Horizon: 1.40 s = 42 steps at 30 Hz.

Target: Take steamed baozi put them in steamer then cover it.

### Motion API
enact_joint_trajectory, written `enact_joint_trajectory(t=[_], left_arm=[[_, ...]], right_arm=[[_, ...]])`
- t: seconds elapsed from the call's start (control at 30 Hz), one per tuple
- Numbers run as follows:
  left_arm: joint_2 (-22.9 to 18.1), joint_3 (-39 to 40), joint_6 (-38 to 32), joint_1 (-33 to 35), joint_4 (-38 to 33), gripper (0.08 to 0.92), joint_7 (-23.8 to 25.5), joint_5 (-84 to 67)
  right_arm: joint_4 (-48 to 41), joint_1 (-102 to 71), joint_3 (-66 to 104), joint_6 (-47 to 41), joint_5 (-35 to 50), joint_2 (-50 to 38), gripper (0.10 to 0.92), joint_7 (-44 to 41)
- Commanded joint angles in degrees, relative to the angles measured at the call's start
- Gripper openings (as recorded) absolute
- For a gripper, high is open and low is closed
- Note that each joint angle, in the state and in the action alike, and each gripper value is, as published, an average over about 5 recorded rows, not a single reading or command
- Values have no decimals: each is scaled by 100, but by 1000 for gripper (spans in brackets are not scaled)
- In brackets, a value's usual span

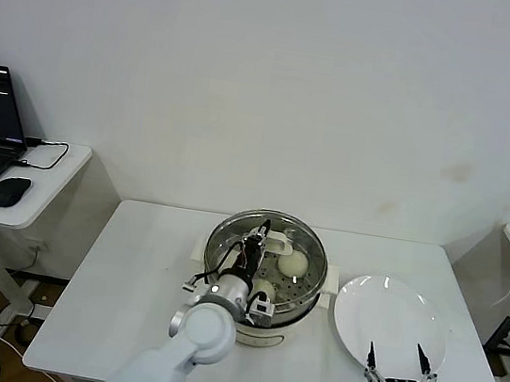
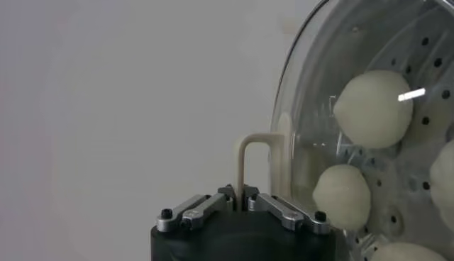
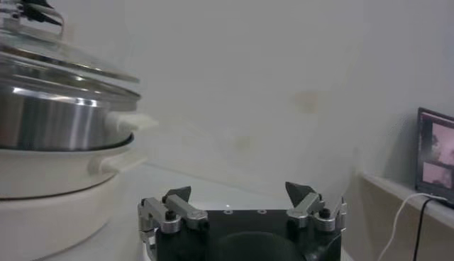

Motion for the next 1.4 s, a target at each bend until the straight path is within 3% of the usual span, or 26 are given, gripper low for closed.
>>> enact_joint_trajectory(t=[0.03, 0.83, 1.1, 1.4], left_arm=[[-135, 0, -41, 70, 152, 145, -37, 169], [-205, -125, -176, 247, 106, 170, -201, 223], [93, -228, -162, 714, -725, 392, -229, -24], [869, -1112, -377, 2184, -2466, 652, -828, -2054]], right_arm=[[-21, 3, -28, 10, -11, -1, 823, -2], [-63, 12, -91, 34, -46, -1, 823, -9], [-54, 2, -106, 39, -61, 0, 823, -11], [-52, -26, -110, 66, -21, -16, 823, -7]])
